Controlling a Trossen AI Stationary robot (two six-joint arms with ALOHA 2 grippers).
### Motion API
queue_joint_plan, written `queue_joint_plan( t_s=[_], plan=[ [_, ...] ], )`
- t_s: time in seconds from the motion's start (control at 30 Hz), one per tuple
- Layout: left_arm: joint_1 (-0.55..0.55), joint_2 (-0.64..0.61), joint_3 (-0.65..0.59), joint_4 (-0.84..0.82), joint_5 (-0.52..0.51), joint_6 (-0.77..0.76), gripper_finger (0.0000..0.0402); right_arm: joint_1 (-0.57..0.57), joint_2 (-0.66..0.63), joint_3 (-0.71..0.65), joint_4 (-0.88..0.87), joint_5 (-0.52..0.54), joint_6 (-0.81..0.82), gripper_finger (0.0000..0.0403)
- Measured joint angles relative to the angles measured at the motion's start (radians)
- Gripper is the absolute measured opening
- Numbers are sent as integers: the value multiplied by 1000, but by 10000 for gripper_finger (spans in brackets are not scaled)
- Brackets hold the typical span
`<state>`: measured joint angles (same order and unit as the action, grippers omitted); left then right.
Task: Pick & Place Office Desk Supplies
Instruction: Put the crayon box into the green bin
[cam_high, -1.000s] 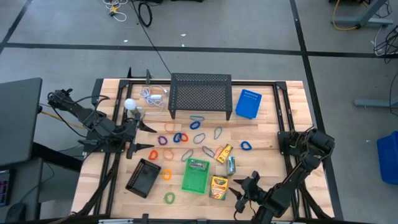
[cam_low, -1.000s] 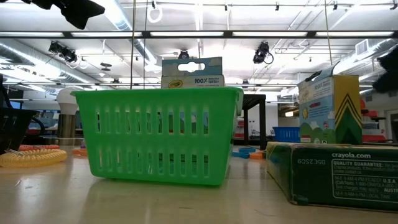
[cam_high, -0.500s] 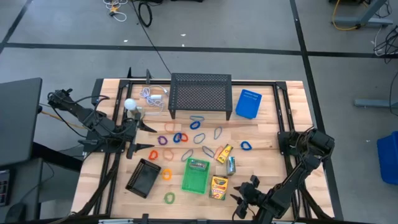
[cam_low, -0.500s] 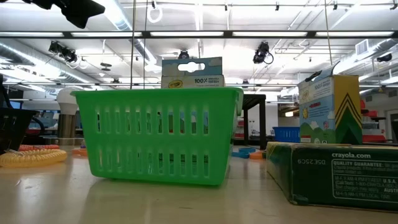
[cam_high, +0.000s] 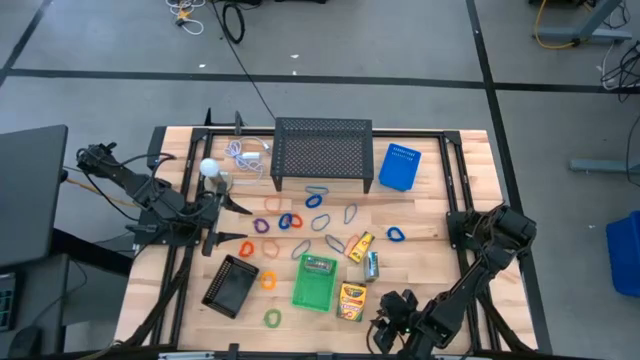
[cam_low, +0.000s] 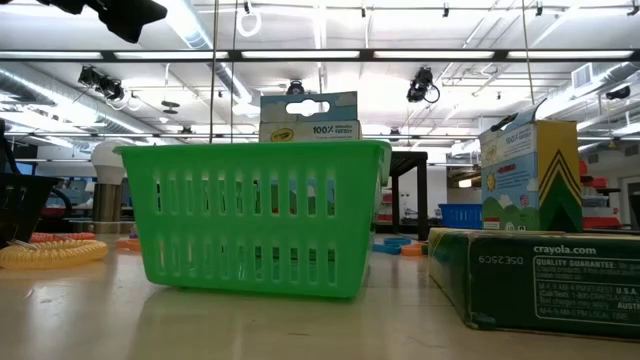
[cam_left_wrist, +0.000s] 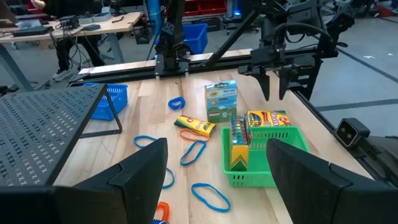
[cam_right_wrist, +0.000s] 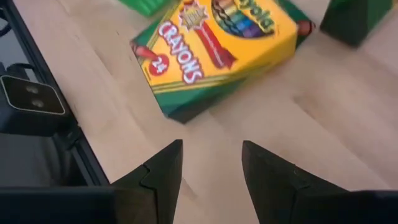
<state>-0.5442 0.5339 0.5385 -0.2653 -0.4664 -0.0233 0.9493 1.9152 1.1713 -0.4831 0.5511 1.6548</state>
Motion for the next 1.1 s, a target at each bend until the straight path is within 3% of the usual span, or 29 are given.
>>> queue_joint_plan(
  t_s=[0.17,0.37,0.7,0.87,1.1],
  plan=[
    [0,0,0,0,17,-2,283,2,0,0,-44,27,45,172],
    [0,0,0,0,49,-2,283,18,26,0,-67,317,61,172],
    [0,-25,0,0,50,-3,283,19,191,39,-94,440,27,172],
    [0,-33,0,0,49,-4,283,18,290,194,-337,467,76,172],
    [0,-34,0,-1,49,-6,283,18,434,445,-833,408,360,172]
  ],
)
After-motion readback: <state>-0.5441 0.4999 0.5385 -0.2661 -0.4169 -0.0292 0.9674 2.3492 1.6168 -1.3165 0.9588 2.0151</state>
